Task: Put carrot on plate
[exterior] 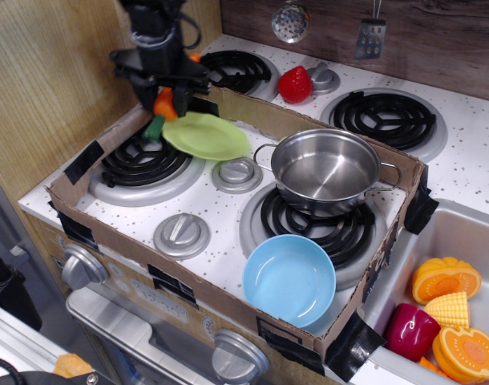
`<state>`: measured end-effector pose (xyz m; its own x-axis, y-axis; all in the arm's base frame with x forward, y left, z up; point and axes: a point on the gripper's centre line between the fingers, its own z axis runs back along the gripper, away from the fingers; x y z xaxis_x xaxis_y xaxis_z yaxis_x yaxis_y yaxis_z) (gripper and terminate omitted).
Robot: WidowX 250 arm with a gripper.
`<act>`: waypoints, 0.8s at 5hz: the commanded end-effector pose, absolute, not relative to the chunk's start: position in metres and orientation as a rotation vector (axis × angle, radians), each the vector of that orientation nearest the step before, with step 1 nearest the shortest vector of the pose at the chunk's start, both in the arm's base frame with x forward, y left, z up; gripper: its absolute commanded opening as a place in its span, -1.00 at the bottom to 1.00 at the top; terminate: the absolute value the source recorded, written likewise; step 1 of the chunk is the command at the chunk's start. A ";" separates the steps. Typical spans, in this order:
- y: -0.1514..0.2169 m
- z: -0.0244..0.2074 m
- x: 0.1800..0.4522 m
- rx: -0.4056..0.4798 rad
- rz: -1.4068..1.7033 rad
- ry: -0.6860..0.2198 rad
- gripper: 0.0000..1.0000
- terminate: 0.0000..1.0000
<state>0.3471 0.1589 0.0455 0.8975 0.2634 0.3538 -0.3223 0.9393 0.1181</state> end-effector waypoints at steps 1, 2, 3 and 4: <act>0.141 0.045 0.345 0.094 0.311 -0.360 1.00 -1.00; 0.135 0.051 0.348 0.099 0.293 -0.348 1.00 -1.00; 0.129 0.068 0.348 0.141 0.287 -0.365 1.00 -1.00; 0.117 0.103 0.347 0.182 0.281 -0.384 1.00 -1.00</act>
